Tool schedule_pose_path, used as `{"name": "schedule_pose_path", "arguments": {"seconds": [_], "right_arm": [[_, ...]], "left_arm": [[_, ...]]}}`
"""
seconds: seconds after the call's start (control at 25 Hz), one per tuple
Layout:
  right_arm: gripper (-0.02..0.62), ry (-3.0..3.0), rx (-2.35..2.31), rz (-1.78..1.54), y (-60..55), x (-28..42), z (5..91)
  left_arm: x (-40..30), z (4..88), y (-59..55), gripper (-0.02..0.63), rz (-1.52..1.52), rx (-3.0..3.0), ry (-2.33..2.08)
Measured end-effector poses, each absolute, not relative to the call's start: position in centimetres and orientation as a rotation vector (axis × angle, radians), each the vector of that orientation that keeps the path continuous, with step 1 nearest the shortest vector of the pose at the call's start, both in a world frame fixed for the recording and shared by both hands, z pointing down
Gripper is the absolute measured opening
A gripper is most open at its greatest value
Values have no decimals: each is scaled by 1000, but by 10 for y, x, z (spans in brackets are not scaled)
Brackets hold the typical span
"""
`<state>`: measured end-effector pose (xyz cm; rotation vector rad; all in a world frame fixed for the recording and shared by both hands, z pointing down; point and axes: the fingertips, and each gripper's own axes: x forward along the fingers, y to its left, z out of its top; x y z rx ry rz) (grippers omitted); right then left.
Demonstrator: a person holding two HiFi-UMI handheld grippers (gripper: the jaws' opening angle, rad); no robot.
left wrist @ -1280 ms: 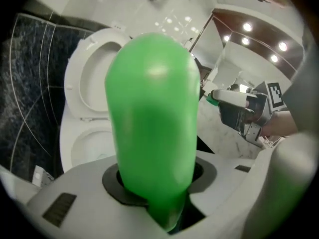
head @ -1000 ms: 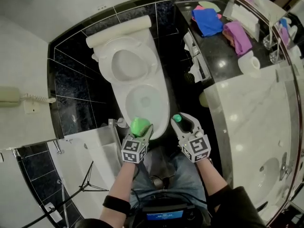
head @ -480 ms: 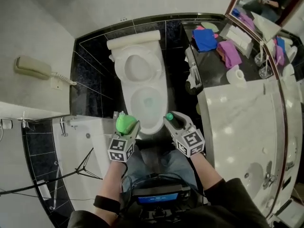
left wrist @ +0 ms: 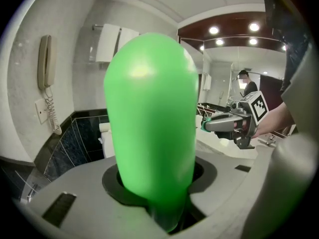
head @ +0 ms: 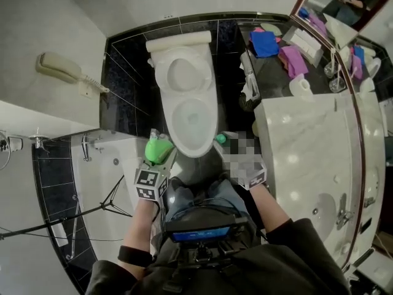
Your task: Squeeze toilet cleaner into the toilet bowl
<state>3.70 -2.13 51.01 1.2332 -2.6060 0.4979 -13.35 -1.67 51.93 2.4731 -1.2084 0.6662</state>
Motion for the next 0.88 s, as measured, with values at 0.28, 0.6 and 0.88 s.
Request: {"name": "schedule_pose_path", "arguments": {"seconds": [0.28, 0.6, 0.88], "right_arm": [[155, -2545, 1302, 546, -7, 28, 518], [155, -2518, 1336, 548, -5, 14, 517], [153, -2510, 1318, 539, -2, 10, 520]], "left_arm": [[-156, 518, -8, 181, 691, 2513, -1158], [-178, 520, 7, 181, 747, 2534, -1135], [-177, 512, 12, 181, 705, 2542, -1133]]}}
